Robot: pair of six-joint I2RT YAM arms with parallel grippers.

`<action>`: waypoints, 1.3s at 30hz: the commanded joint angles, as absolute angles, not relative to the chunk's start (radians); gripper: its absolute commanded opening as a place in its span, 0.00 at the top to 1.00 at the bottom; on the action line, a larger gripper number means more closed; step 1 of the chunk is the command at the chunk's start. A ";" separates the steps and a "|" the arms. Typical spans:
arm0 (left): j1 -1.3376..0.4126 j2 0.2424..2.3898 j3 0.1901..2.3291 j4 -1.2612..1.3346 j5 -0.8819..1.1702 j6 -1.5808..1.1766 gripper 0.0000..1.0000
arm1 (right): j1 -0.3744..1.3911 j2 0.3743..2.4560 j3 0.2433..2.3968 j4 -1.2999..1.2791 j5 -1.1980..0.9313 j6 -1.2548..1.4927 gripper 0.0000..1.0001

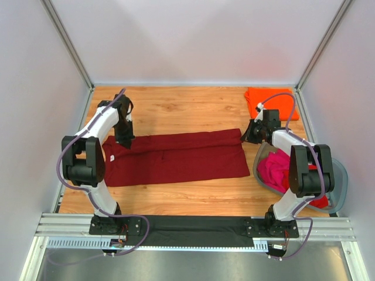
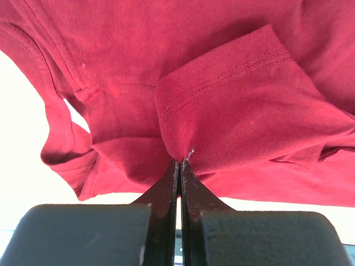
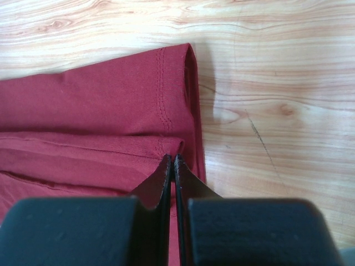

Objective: Fold and stack the t-shirts
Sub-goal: Fold the tshirt

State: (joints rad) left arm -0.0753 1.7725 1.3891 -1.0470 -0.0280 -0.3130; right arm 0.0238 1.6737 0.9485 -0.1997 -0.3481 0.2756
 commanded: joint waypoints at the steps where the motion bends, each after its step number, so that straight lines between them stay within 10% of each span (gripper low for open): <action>1: -0.077 1.789 1.411 -1.107 -0.054 -0.328 1.00 | 0.028 1.626 0.936 -0.207 -0.330 0.267 1.00; 13: -0.077 1.813 1.416 -1.161 -0.055 -0.354 1.00 | 0.031 1.600 0.876 -0.193 -0.321 0.288 0.96; 20: -0.101 1.822 1.472 -1.216 -0.017 -0.338 0.65 | 0.034 1.603 0.963 -0.343 -0.226 0.322 0.70; 39: -0.264 1.944 1.510 -0.911 0.328 -0.425 0.65 | 0.213 1.819 1.188 -0.491 -0.103 0.347 0.86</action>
